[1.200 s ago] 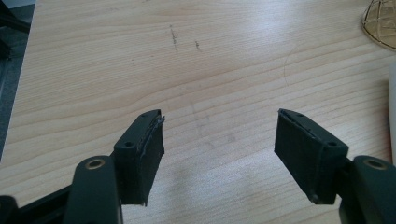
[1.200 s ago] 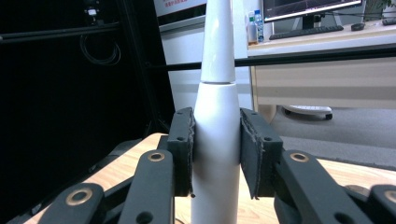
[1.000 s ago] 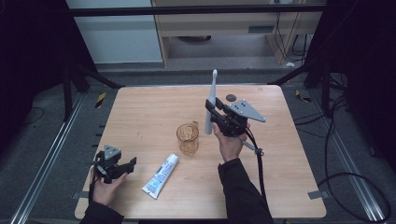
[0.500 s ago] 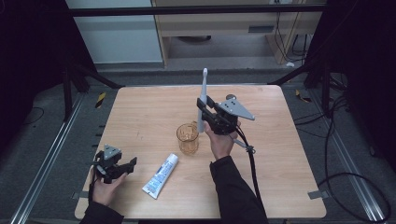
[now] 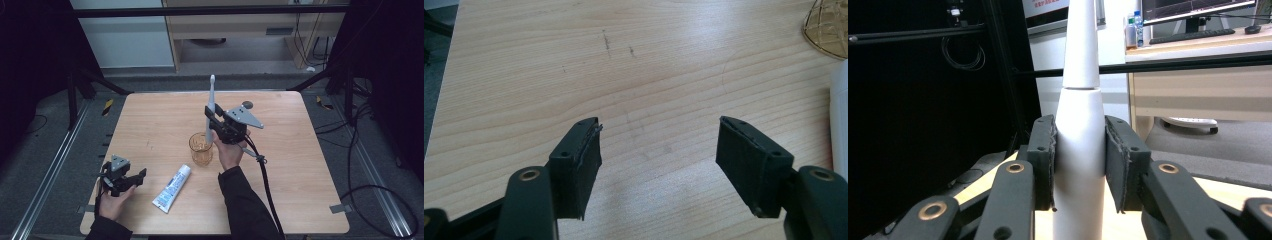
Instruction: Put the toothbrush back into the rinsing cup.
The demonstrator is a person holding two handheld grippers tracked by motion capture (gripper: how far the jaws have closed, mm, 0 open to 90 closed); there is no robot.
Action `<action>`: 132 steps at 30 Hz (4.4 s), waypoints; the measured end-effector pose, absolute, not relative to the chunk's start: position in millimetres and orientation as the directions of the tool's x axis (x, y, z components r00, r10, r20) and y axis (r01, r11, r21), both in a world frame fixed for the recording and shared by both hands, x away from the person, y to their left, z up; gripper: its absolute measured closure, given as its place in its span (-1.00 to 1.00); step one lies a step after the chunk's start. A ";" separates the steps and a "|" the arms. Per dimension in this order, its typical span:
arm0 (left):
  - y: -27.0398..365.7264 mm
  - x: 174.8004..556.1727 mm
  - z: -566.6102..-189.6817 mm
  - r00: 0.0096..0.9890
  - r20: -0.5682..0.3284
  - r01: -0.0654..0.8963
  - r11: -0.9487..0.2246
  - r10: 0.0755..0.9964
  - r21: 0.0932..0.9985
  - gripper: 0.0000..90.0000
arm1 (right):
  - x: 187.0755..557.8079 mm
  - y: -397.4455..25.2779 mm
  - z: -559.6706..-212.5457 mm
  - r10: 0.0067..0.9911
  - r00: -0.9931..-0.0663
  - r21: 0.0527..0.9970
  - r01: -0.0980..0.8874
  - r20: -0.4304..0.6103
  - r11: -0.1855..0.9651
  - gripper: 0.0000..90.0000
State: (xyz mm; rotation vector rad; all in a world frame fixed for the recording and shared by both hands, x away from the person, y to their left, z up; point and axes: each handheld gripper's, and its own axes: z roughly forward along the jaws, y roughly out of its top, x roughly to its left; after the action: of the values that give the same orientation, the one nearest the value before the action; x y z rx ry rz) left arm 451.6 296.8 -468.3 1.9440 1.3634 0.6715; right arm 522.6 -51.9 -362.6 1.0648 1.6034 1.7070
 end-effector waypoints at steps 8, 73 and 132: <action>296.9 451.6 -468.2 0.324 0.038 0.604 -0.237 0.945 0.761 -0.25 | 524.7 -45.9 -369.0 0.833 -0.530 0.986 0.122 0.159 -0.110 0.50; 295.3 451.7 -468.6 0.327 0.044 0.604 -0.244 0.944 0.759 -0.25 | 523.4 -38.9 -438.3 0.822 -0.546 0.955 0.296 0.161 0.010 0.49; 294.2 450.5 -467.5 0.327 0.039 0.599 -0.240 0.944 0.764 -0.26 | 508.8 -37.7 -436.3 0.793 -0.599 0.948 0.304 0.116 0.091 -0.01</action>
State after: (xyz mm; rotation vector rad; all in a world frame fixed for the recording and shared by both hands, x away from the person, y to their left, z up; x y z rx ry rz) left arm 450.5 294.2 -467.5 1.9413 1.3548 0.6764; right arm 508.8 -37.7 -436.3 1.0753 1.9466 1.5210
